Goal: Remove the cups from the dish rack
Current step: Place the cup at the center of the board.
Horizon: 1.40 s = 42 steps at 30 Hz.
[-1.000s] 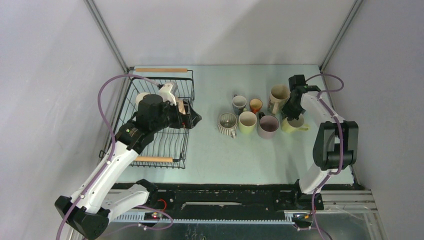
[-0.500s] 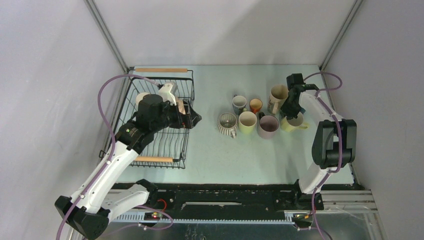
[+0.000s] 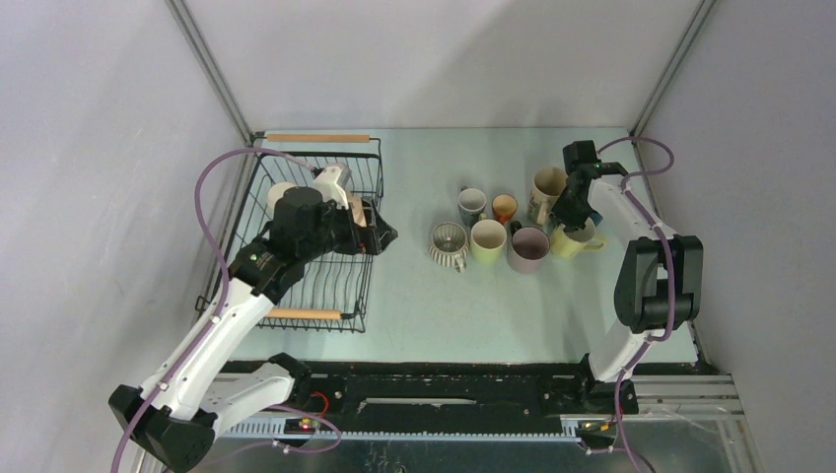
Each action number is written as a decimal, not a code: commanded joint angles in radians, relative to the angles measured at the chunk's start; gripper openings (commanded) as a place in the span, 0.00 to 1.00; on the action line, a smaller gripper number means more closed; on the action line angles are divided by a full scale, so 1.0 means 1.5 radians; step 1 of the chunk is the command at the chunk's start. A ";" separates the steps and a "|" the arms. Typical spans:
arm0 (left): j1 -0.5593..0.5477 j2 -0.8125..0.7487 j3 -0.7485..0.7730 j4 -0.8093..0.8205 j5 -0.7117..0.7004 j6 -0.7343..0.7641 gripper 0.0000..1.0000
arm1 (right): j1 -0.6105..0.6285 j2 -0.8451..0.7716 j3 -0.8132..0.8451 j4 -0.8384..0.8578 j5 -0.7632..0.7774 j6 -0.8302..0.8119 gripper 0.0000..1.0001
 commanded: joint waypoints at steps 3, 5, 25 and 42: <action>0.003 -0.008 -0.015 0.019 -0.009 0.015 1.00 | 0.009 -0.011 0.021 0.000 0.022 0.006 0.34; 0.003 -0.008 -0.014 0.019 -0.008 0.015 1.00 | 0.011 -0.016 0.022 -0.001 0.021 0.006 0.34; 0.003 0.004 -0.016 0.020 -0.010 0.016 1.00 | 0.042 -0.070 0.021 -0.027 0.038 0.007 0.41; 0.003 0.009 0.030 -0.013 -0.096 0.009 1.00 | 0.079 -0.241 -0.014 -0.028 0.018 -0.052 0.60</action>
